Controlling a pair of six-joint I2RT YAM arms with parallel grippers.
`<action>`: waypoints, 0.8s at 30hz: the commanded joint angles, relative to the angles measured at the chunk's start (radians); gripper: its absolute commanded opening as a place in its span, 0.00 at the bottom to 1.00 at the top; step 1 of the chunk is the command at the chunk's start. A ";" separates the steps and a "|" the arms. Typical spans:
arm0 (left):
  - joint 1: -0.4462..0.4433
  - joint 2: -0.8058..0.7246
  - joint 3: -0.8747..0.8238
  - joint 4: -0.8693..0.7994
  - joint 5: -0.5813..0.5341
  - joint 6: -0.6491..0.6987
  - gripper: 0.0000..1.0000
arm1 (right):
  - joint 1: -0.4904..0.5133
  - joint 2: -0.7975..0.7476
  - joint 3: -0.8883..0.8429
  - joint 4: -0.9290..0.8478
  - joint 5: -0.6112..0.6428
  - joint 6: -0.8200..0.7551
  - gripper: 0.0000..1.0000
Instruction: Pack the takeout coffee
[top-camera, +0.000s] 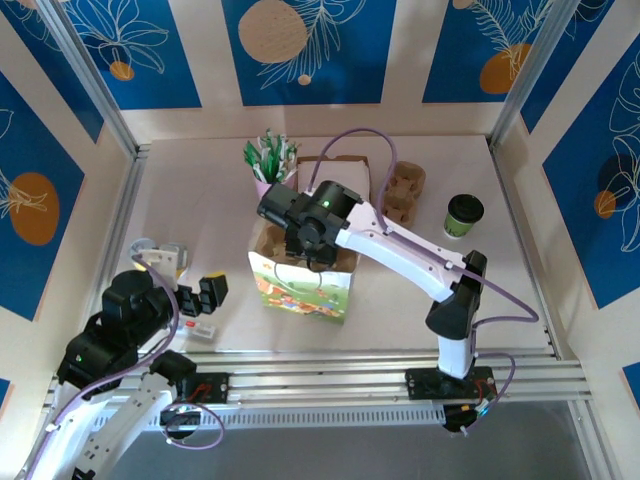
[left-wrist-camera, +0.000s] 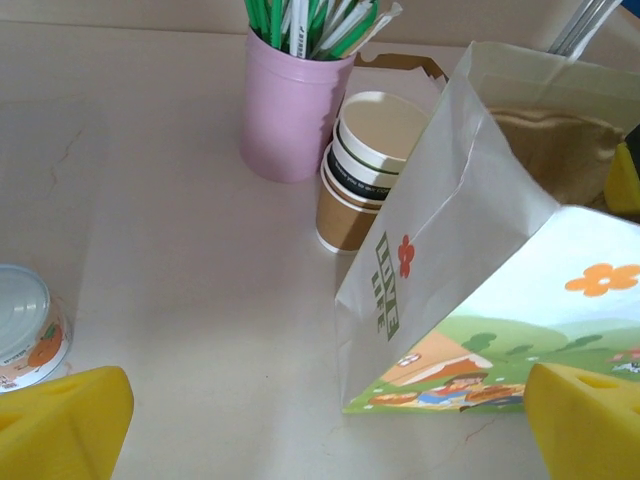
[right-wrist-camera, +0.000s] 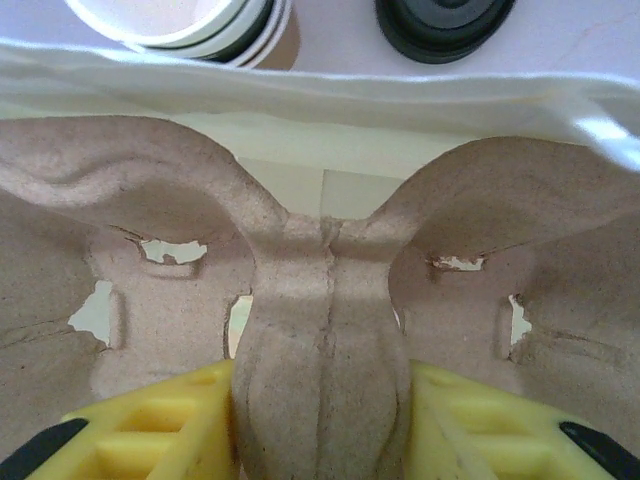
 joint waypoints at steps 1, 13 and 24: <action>-0.013 0.005 -0.007 0.027 0.025 0.018 1.00 | -0.005 -0.025 -0.043 0.026 -0.015 0.030 0.42; -0.022 0.006 -0.007 0.024 0.023 0.017 1.00 | 0.015 0.027 -0.112 0.034 -0.018 0.080 0.42; -0.025 0.008 -0.007 0.024 0.025 0.018 1.00 | 0.050 0.071 -0.079 -0.010 0.051 0.114 0.42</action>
